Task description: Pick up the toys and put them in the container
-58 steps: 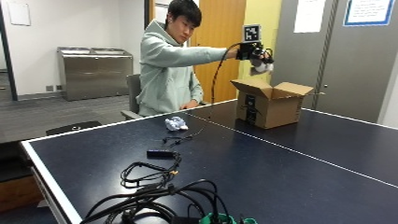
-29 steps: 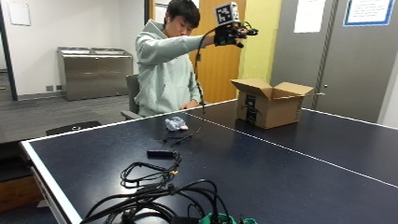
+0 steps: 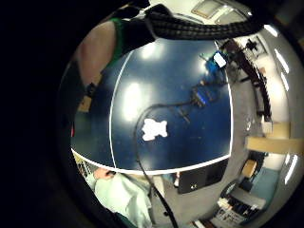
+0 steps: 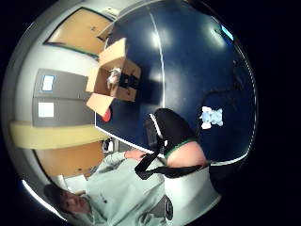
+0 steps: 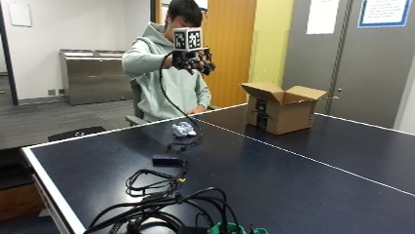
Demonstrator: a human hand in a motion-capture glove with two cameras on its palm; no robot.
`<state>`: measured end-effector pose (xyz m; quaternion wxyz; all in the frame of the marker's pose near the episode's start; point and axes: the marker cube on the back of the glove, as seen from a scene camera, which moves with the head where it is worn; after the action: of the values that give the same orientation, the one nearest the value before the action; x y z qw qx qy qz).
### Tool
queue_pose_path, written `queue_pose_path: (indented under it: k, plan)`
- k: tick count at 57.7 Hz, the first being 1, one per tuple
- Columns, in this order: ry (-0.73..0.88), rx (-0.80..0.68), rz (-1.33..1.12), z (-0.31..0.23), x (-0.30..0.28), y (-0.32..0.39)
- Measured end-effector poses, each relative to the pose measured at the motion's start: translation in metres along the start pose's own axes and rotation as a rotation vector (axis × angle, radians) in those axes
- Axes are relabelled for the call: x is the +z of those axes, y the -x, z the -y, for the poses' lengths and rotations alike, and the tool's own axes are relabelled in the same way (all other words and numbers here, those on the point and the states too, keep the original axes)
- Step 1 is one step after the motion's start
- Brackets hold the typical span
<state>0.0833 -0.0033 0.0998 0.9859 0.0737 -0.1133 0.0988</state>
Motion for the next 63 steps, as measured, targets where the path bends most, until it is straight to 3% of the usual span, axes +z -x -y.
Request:
queue_pose_path:
  k: [9,25,41,63]
  plan:
    - [0.16,0.077,-0.046,-0.004,0.054,-0.047]
    - [0.359,0.047,-0.341,-0.005,0.119,-0.09]
    - [0.514,0.071,-0.357,0.001,0.167,-0.109]
    - [0.523,0.04,-0.319,0.004,0.19,-0.103]
